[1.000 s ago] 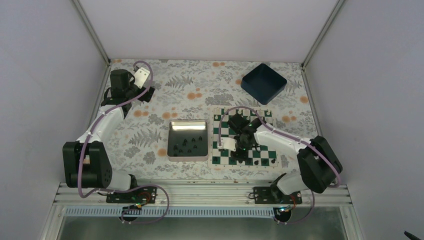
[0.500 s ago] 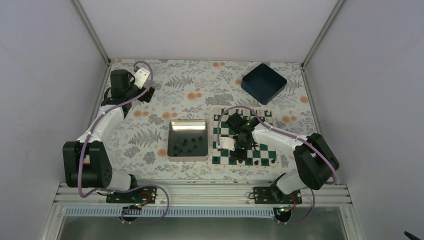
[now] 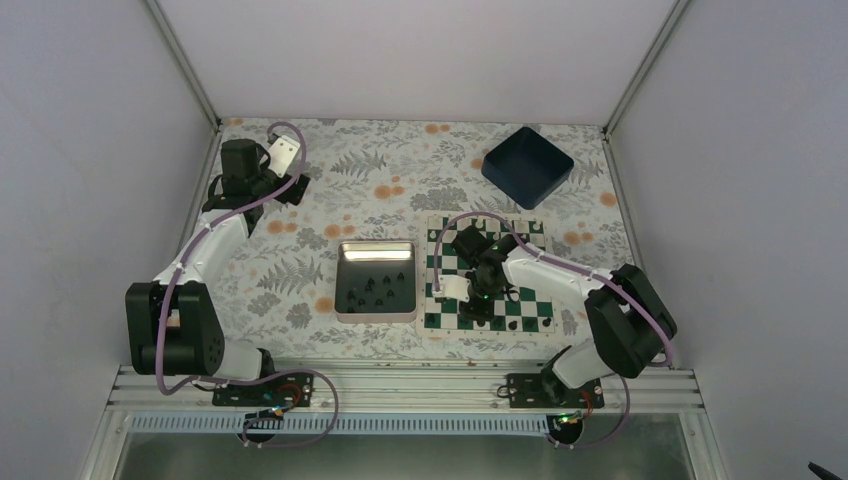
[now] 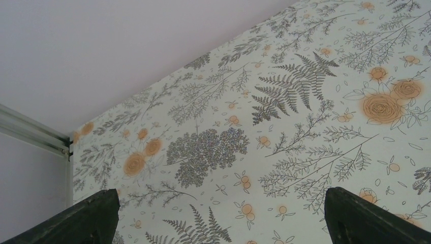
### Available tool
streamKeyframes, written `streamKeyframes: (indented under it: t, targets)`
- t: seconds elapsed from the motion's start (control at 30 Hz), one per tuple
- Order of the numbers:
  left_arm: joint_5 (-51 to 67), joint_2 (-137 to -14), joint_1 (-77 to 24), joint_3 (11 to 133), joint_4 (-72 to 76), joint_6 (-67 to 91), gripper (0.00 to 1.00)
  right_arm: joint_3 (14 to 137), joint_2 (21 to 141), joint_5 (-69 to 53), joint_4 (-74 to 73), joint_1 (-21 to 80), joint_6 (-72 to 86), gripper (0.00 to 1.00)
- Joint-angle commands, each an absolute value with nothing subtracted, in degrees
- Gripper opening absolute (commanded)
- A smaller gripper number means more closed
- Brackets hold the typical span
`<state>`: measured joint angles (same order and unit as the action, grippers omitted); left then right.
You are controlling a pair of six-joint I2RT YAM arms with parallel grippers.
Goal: Set up the chess pieces on the board
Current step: Place the chess piece on the chessboard, then pick up the chess piece from the storage box.
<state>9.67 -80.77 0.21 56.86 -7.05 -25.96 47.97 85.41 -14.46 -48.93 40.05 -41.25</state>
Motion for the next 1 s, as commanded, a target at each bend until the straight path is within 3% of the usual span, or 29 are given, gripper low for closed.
streamKeyframes:
  t: [0.0,0.13,0.37,0.5,0.73,0.97]
  targets:
    - [9.72,-81.26,0.08,57.70,-6.76,-26.19,1.00,48.47,85.77,-14.85,-49.48,40.08,-42.17,0.10]
    - [9.67,-81.21,0.07,57.65,-6.68,-26.19,1.00,48.17,86.31,-14.72,-49.35,40.08,-42.13,0.13]
    - [9.51,-81.39,0.09,57.51,-6.60,-26.36,1.00,49.62,84.32,-13.31,-50.16,40.08,-42.03,0.41]
    - [9.09,-81.38,0.05,57.30,-6.34,-26.37,1.00,54.47,83.13,-13.67,-52.98,40.08,-41.91,0.49]
    - [9.30,-80.70,0.06,57.06,-6.23,-26.46,1.00,64.46,85.64,-11.34,-54.41,40.40,-42.87,0.51]
    - [9.98,-80.03,0.09,57.53,-6.75,-26.36,1.00,74.43,97.48,-7.11,-50.67,45.15,-42.16,0.50]
